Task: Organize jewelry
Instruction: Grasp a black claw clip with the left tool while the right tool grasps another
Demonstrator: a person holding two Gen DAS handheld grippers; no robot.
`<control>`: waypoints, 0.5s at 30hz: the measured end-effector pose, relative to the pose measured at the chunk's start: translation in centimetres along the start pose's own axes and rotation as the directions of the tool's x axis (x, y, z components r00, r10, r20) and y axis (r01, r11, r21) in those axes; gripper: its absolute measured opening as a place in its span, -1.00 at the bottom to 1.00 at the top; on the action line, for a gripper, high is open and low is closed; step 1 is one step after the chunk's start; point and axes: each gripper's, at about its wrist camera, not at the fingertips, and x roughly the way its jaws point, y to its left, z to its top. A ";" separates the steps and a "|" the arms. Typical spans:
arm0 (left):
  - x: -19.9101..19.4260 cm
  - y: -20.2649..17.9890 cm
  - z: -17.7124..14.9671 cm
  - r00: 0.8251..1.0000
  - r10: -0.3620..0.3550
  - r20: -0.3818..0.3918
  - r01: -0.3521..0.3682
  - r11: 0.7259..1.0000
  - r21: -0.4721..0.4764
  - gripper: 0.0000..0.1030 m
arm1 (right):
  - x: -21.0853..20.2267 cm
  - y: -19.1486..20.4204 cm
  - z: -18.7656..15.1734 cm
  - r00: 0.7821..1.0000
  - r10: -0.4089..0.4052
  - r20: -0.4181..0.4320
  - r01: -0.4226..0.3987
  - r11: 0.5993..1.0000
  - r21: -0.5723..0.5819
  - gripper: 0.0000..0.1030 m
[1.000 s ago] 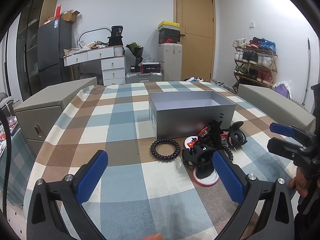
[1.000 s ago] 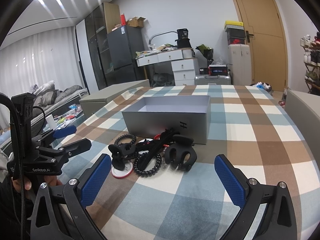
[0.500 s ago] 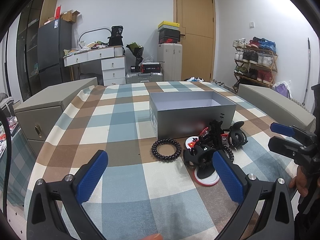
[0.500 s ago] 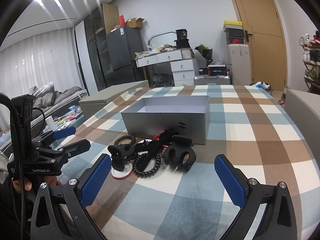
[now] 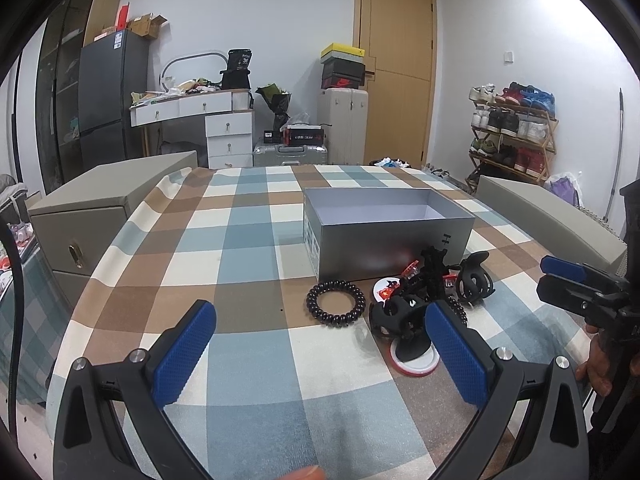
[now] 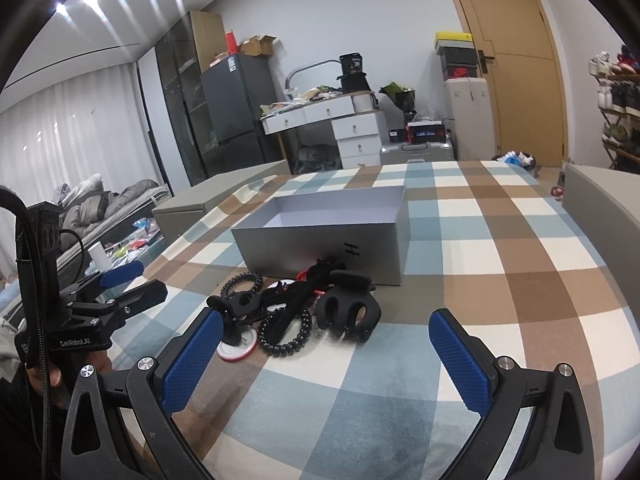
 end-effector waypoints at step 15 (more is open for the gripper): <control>0.6 0.2 0.8 0.999 -0.024 -0.029 0.024 1.000 -0.018 0.98 | 1.5 -0.3 1.2 0.991 -0.097 -0.088 0.095 0.995 -0.024 1.00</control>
